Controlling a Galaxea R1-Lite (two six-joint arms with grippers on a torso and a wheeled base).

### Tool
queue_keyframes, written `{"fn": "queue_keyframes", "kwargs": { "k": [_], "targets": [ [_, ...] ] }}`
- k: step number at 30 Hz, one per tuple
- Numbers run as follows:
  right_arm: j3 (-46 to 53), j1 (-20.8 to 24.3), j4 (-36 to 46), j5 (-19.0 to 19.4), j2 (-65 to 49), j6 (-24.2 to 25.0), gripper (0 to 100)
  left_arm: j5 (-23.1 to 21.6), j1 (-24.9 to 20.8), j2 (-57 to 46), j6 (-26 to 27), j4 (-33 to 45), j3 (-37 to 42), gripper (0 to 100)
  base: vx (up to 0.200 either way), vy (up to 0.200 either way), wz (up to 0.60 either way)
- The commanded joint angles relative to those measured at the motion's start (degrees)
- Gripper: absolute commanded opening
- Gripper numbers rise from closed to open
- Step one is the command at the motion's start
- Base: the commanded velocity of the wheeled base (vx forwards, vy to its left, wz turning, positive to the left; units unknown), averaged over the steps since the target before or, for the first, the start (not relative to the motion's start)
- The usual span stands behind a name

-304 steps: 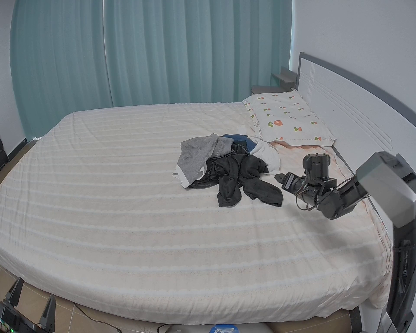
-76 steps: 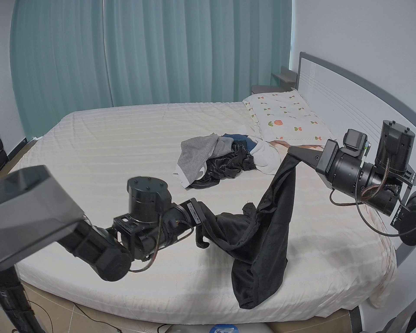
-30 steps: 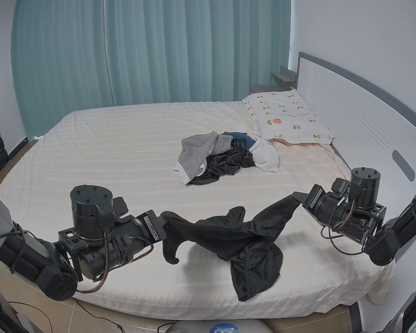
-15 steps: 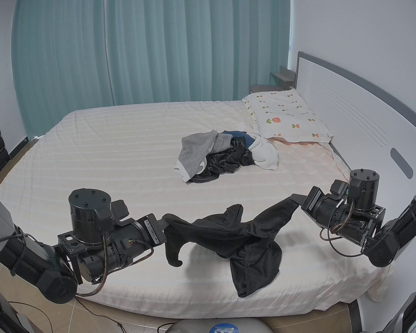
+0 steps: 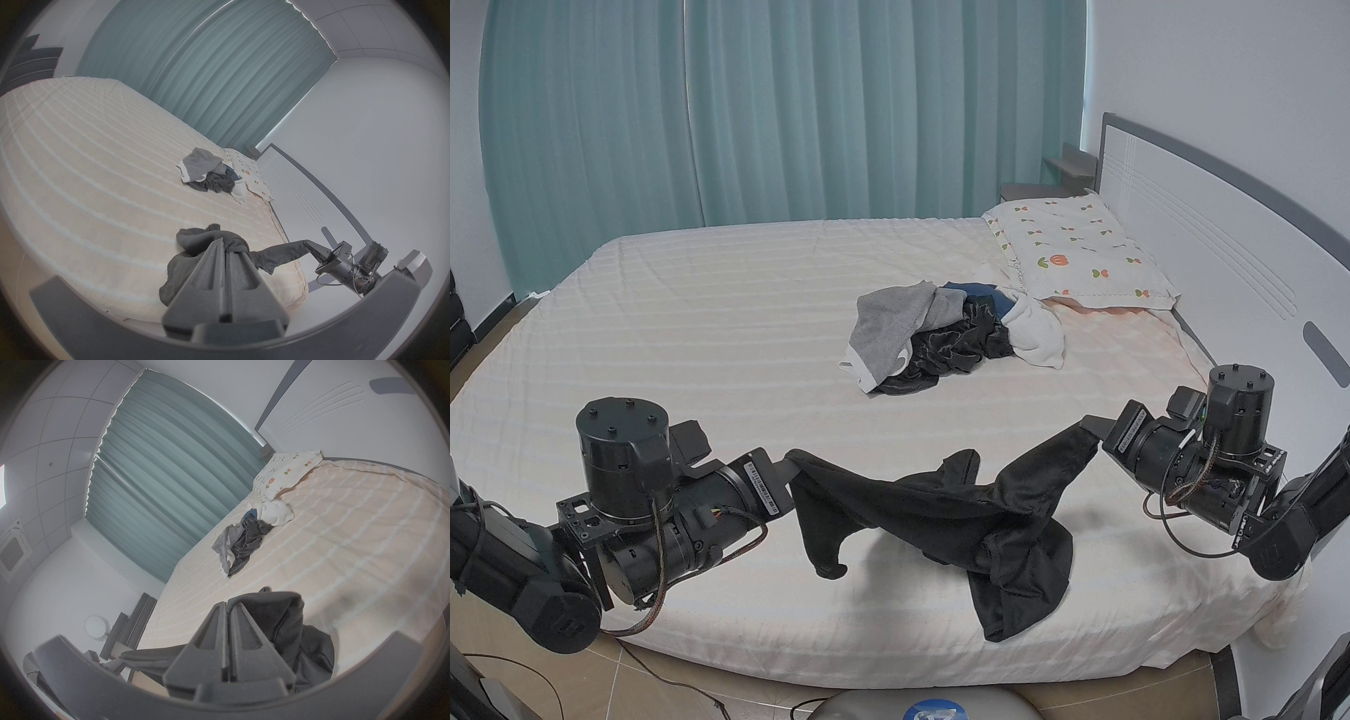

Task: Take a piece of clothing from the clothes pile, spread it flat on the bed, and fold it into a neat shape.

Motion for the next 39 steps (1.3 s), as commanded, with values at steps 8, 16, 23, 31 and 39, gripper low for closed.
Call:
{"fn": "queue_keyframes", "kwargs": {
  "k": [8, 16, 23, 31, 39],
  "targets": [
    [-0.5, 0.8, 0.0, -1.8, -0.4, -0.3, 0, 2.0, 0.1, -2.4, 0.1, 3.3, -0.4, 0, 0.000, 0.200, 0.00],
    [-1.9, 1.7, -3.4, -7.3, 0.4, -0.5, 0, 4.2, 0.0, -4.1, 0.1, 5.0, -1.2, 0, 0.000, 0.200, 0.00],
    [-2.1, 2.4, -4.9, -8.8, 0.1, -0.6, 0, 4.3, -0.2, -5.3, -0.3, 5.5, -1.2, 0, 0.000, 0.200, 0.00],
    [-2.1, 3.1, -4.9, -9.1, 0.0, -0.6, 0, 4.4, -0.2, -6.4, -0.3, 7.3, -1.3, 0, 0.000, 0.200, 0.00],
    [-2.1, 4.0, -5.7, -10.3, -0.3, -0.6, 0, 4.4, -0.2, -9.0, -0.2, 8.5, -1.4, 0, 0.000, 0.200, 0.00]
  ]
}}
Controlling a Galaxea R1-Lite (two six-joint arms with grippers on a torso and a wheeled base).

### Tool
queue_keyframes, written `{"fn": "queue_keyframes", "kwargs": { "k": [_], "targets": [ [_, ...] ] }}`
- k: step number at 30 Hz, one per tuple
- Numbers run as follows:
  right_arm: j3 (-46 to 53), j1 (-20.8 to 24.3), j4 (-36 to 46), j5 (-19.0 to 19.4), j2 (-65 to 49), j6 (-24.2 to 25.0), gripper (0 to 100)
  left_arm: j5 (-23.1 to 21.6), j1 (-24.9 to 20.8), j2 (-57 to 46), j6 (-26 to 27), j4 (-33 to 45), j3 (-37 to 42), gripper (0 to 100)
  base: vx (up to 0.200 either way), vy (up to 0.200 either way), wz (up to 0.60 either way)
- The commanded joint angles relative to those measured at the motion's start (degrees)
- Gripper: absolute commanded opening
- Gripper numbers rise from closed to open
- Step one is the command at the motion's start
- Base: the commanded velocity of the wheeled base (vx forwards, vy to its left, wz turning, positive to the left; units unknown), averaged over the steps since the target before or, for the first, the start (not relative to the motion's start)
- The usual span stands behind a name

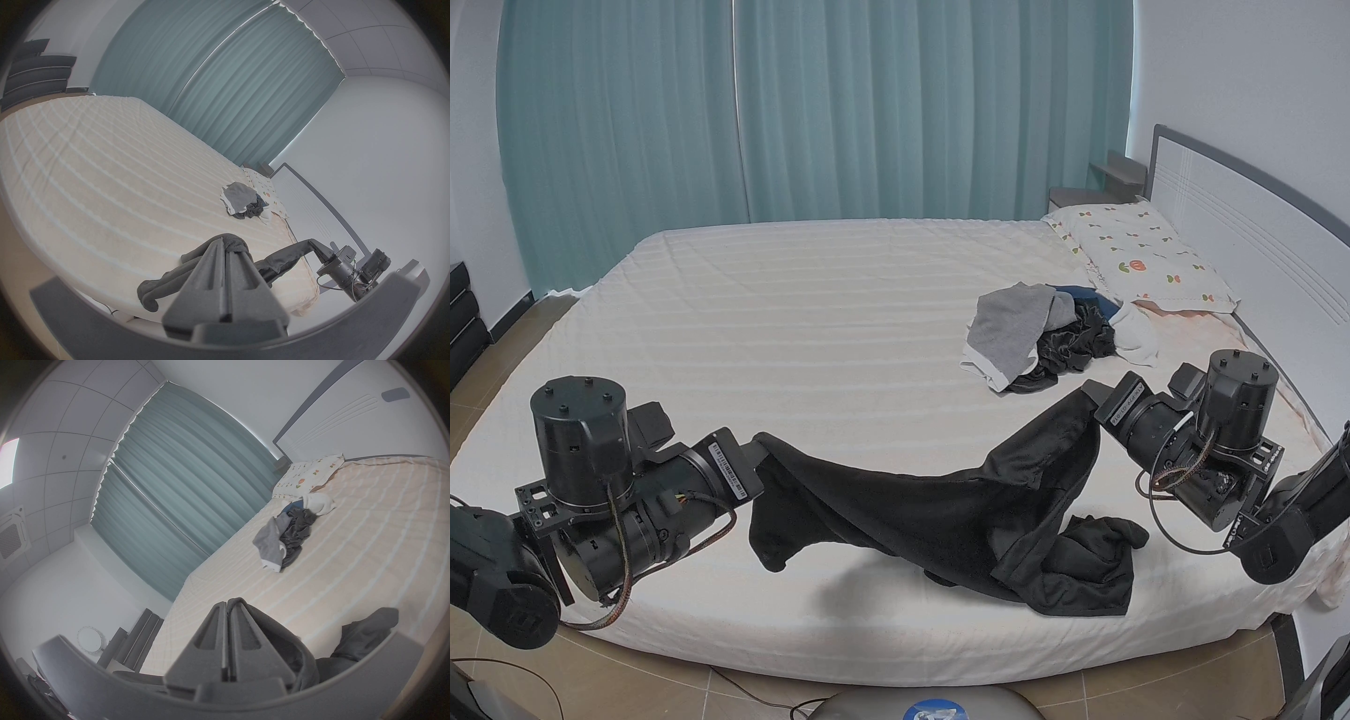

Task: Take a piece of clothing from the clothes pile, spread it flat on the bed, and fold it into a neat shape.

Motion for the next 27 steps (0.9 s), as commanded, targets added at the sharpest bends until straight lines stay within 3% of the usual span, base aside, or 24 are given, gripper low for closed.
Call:
{"fn": "queue_keyframes", "kwargs": {
  "k": [1, 5, 27],
  "targets": [
    [0.1, 0.4, -0.7, 0.0, -0.3, 0.0, 0, 0.1, 0.0, -1.3, 0.0, 0.3, -0.1, 0, 0.000, 0.200, 0.00],
    [0.6, 0.9, -4.9, 0.0, -0.2, -0.4, 0, 0.1, 0.1, -2.1, 0.0, 0.3, -0.2, 0, 0.000, 0.200, 0.00],
    [-1.5, 2.6, -4.4, 2.6, -2.1, -4.5, 0, 2.9, 0.9, -4.0, 0.2, 1.5, 0.1, 0, 0.000, 0.200, 0.00]
  ]
}}
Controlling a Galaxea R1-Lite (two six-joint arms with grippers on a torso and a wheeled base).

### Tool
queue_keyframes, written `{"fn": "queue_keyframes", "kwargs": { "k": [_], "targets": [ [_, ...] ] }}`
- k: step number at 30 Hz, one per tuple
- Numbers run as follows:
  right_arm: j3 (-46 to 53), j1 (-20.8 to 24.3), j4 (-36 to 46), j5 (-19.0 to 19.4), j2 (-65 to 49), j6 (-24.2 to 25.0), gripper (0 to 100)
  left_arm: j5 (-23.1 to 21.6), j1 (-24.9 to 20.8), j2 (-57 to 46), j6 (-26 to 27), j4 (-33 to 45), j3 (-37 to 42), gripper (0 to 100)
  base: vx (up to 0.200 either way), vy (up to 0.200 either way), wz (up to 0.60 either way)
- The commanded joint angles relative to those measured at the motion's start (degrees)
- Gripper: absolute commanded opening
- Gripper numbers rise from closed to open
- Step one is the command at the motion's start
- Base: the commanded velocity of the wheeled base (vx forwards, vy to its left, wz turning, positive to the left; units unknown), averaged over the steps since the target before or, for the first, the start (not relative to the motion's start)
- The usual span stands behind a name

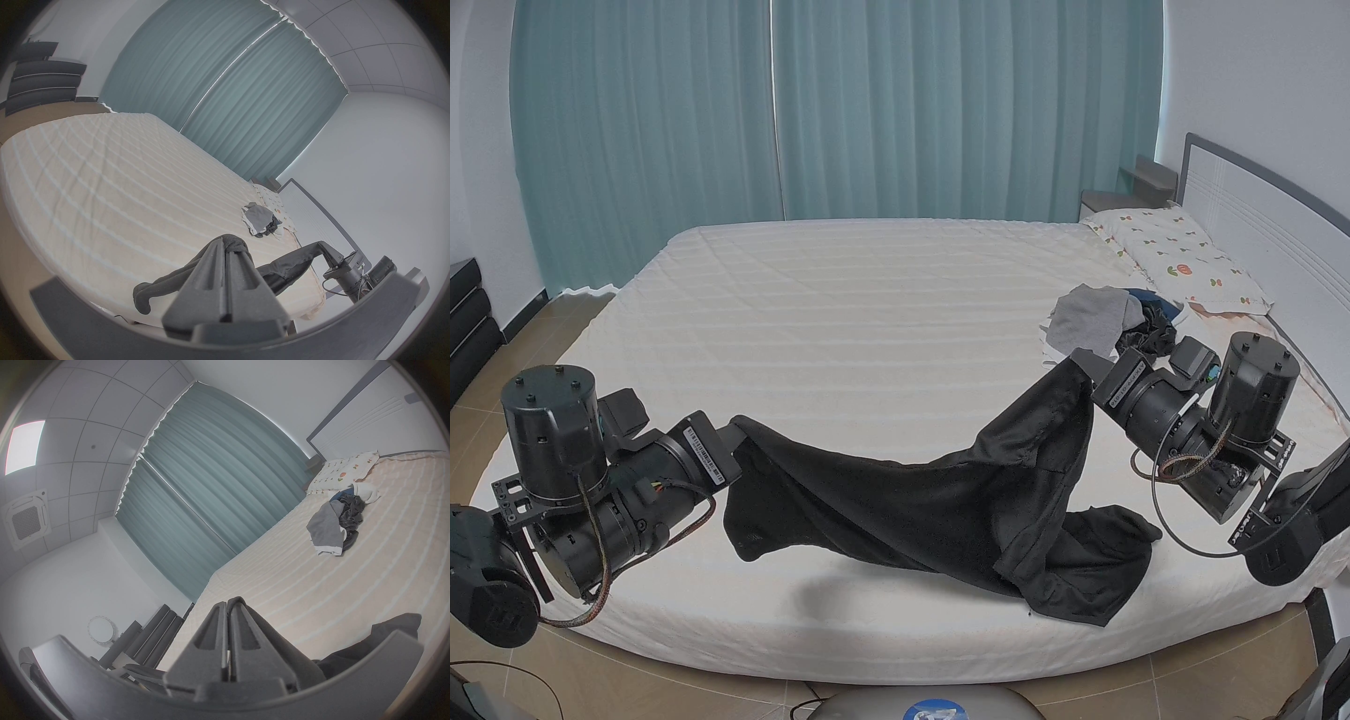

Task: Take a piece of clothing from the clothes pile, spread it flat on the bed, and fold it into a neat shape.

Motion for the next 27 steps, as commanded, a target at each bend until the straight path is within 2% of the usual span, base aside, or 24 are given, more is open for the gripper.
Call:
{"fn": "queue_keyframes", "kwargs": {
  "k": [1, 9, 18, 24, 27],
  "targets": [
    [-0.5, 0.1, 0.1, 0.0, -0.3, -0.7, 0, 0.0, 0.3, -0.3, 0.1, 0.1, 0.6, 0, 0.000, 0.000, 0.00],
    [1.7, 0.6, 1.5, 0.0, -2.5, -1.2, 0, -0.5, -0.2, -2.5, 0.1, 2.0, 3.7, 0, 0.000, 0.000, 0.00],
    [6.1, 3.6, 2.4, -0.8, -7.1, -1.2, 0, -0.4, -1.9, -7.1, -0.3, 9.6, 4.7, 0, -0.200, 0.000, 0.00],
    [6.0, 9.5, 10.1, -4.1, -15.8, -1.2, 0, -0.4, -4.4, -12.5, -0.6, 15.1, 4.2, 0, -0.200, 0.000, 0.00],
    [4.9, 10.1, 12.1, -4.4, -19.9, -1.3, 0, -0.4, -4.5, -14.5, -0.6, 16.1, 2.8, 0, -0.200, 0.000, 0.00]
  ]
}}
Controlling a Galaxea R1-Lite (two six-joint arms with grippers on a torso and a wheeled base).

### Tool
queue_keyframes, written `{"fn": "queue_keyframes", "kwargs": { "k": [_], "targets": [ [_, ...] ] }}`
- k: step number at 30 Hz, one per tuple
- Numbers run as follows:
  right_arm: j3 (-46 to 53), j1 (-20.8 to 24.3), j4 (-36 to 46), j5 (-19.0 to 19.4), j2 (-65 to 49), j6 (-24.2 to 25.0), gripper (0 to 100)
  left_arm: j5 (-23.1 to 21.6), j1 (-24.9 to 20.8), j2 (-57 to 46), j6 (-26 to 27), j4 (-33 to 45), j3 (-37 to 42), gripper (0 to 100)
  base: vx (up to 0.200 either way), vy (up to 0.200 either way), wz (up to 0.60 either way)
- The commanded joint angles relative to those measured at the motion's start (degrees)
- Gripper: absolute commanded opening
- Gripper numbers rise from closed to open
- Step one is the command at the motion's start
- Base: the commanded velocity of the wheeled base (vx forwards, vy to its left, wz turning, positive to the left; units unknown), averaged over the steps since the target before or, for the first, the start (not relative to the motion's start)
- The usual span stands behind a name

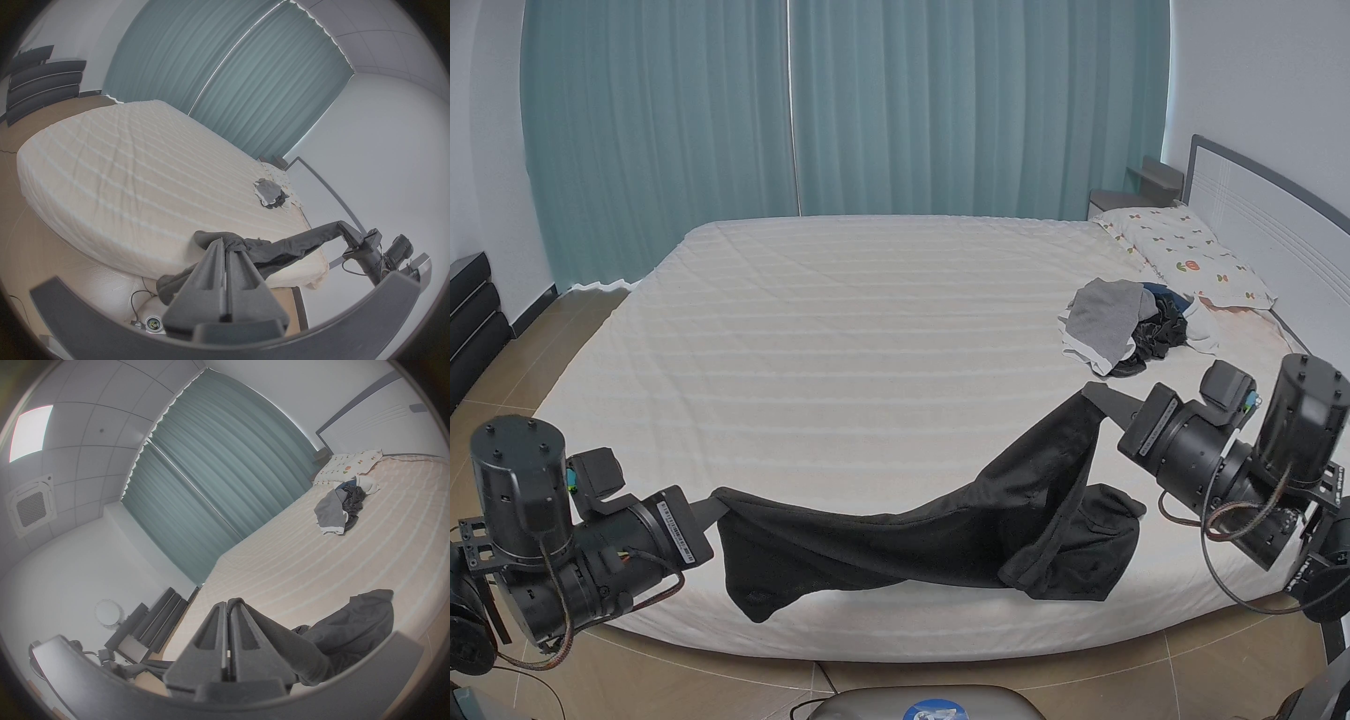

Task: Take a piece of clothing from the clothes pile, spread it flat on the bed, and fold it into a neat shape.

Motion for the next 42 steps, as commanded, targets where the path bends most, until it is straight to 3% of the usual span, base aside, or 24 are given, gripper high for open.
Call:
{"fn": "queue_keyframes", "kwargs": {
  "k": [1, 4, 10, 15, 16, 22, 30, 35, 42],
  "targets": [
    [-1.7, 2.4, 2.9, -1.0, -9.5, -0.2, 0, 0.1, -1.0, -5.7, -0.1, 2.1, -2.2, 0, 0.000, 0.000, 0.00],
    [-5.5, 1.6, 5.5, -0.4, -12.8, -1.3, 0, 0.3, -1.0, -6.9, 0.2, 4.2, -4.5, 0, 0.000, 0.000, 0.00],
    [-26.0, -2.5, 20.1, -0.1, -15.7, -3.0, 0, -0.1, 1.6, -6.8, 0.0, 16.4, -20.4, 0, 0.000, 0.000, 0.00],
    [-35.1, -10.2, 26.5, 4.4, -11.4, -2.3, 0, 0.5, 5.9, -3.0, -0.1, 20.2, -28.2, 0, 0.000, 0.000, 0.00],
    [-38.6, -13.6, 27.3, 6.2, -7.1, -2.2, 0, 0.5, 7.5, -0.4, -0.2, 21.1, -30.2, 0, 0.000, 0.000, 0.00],
    [-44.4, -17.3, 26.9, 6.0, 1.8, -2.2, 0, -0.8, 10.7, 6.8, -4.2, 20.8, -32.6, 0, 0.000, 0.000, 0.00],
    [-50.6, -17.5, 25.7, 2.2, 14.5, -2.5, 0, -7.9, 15.7, 20.0, -6.2, 20.1, -39.9, 0, 0.150, 0.000, 0.00],
    [-51.3, -18.4, 18.7, 0.4, 20.2, -3.2, 0, -8.2, 17.9, 28.9, -11.4, 18.1, -46.7, 0, 0.200, 0.000, 0.00],
    [-51.3, -19.3, 15.0, 0.0, 25.5, -4.0, 0, -8.3, 18.7, 37.5, -11.7, 15.3, -51.6, 0, 0.200, 0.000, 0.00]
  ]
}}
